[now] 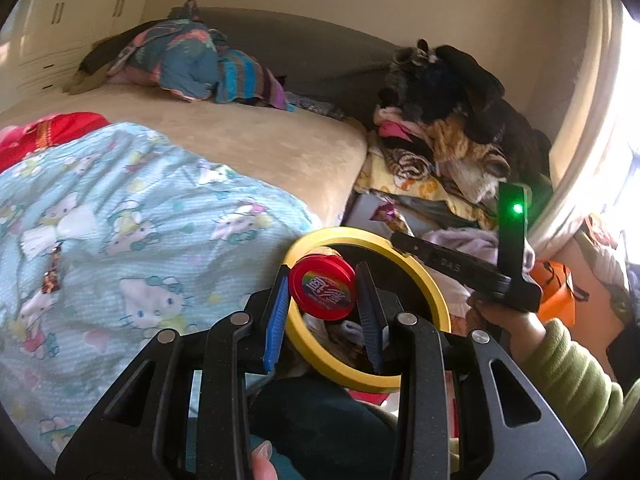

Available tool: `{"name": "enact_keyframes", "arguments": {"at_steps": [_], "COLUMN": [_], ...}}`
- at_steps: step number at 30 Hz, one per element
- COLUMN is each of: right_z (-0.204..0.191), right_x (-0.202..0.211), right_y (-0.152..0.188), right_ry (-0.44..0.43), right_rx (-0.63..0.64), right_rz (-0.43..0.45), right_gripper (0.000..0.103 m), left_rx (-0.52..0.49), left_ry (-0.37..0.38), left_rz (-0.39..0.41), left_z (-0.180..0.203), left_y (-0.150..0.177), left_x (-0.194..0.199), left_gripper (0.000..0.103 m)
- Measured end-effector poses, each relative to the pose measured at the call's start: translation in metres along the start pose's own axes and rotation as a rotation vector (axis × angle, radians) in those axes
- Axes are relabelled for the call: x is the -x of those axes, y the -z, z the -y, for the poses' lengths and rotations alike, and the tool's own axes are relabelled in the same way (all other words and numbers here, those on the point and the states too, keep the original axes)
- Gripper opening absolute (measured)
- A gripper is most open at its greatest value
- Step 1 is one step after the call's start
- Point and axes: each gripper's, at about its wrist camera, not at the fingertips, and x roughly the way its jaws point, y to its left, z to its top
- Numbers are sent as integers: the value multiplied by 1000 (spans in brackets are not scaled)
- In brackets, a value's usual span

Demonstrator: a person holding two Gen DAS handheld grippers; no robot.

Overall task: Collect trash
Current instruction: 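Carry the red can and orange wrapper over the yellow bin, then open both tools to drop the can and wrapper into the bin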

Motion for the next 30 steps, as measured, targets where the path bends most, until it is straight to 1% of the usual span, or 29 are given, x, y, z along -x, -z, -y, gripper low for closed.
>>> {"name": "enact_keyframes", "arguments": {"at_steps": [10,14,21,25,26,27,28,29,30], "right_z": [25,30,43,51,52,55,57,58,60], "right_x": [-10,-18,-30,-33,-34,-36,-36,-35,-34], "right_y": [9,16,24,28,29,30,30,30,30], "right_ry": [17,23,32,34,35,38,41,43,47], "right_rx": [-59,-67,-102,-132,-139,-150,-160,-167,-174], "right_rz": [-41,-72,-108,-123,-126,-132,-133,-130,-124], "right_gripper": [16,16,16,20,25,28,33,38,41], "left_rx": [-63,-71,-76,-50,-42,-34,-23,-10,3], "left_ry": [39,52,52,53,55,58,55,48,47], "left_rz": [-50,-75,-120,-154,-161,-168,-173,-167,-152], "left_z": [29,35,40,37,36,36,34,31,28], "left_y": [11,16,22,24,23,23,22,22,21], "left_x": [-24,-34,-56,-73,-76,-80,-84,-85,-83], "left_gripper": [26,26,26,26,26,27,44,69,75]}}
